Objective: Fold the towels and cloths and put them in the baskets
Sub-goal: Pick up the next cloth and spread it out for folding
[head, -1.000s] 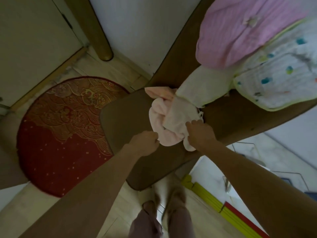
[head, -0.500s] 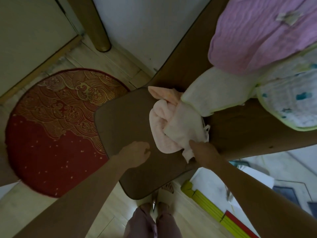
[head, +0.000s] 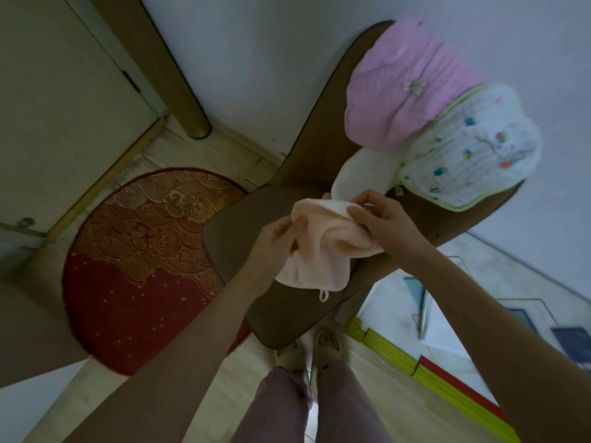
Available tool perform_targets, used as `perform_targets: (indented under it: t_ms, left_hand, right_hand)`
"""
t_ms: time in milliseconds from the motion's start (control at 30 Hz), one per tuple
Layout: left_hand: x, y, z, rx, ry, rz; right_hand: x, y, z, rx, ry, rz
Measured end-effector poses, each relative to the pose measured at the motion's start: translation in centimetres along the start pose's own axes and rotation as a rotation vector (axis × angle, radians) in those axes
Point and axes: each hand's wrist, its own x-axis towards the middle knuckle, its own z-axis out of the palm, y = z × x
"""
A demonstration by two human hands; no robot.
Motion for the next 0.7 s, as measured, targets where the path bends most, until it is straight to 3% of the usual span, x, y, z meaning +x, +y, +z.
perform_targets:
  t_ms: [100,233,433,500,633,667,700]
  left_hand:
    - [-1.6,3.6,0.2,-0.043,-0.081,0.010]
    - [-2.6,7.3,3.0,-0.127,-0.218,-0.113]
    - [-3.9,10.3,10.9,-0.402,-0.250,-0.195]
    - [-4.8,10.5,13.3,-0.347,-0.272,-0.249]
    - [-7.8,9.5,20.5,-0.070,-0.073,-0.230]
    - [-8.1,9.2,22.8,0.070,0.102,-0.250]
    - [-8.7,9.1,24.9,0.113,0.102,-0.271]
  right_hand:
    - [-3.9,-0.9,-1.7,0.098,0.026,-0.032]
    - [-9.2,-0.6,-4.2,-0.013,0.005,-0.122]
    - [-15.5,7.3,-8.5,0.083,0.257,0.094]
    - [-18.0,10.4,-9.8,0.124,0.328,0.173]
    - [-24.1,14.9,-13.0,0.168,0.500,0.215]
    - [-25.8,16.1,-14.0,0.144,0.489,0.214]
    - [-27.5,17.3,-15.0,0.134,0.449,0.207]
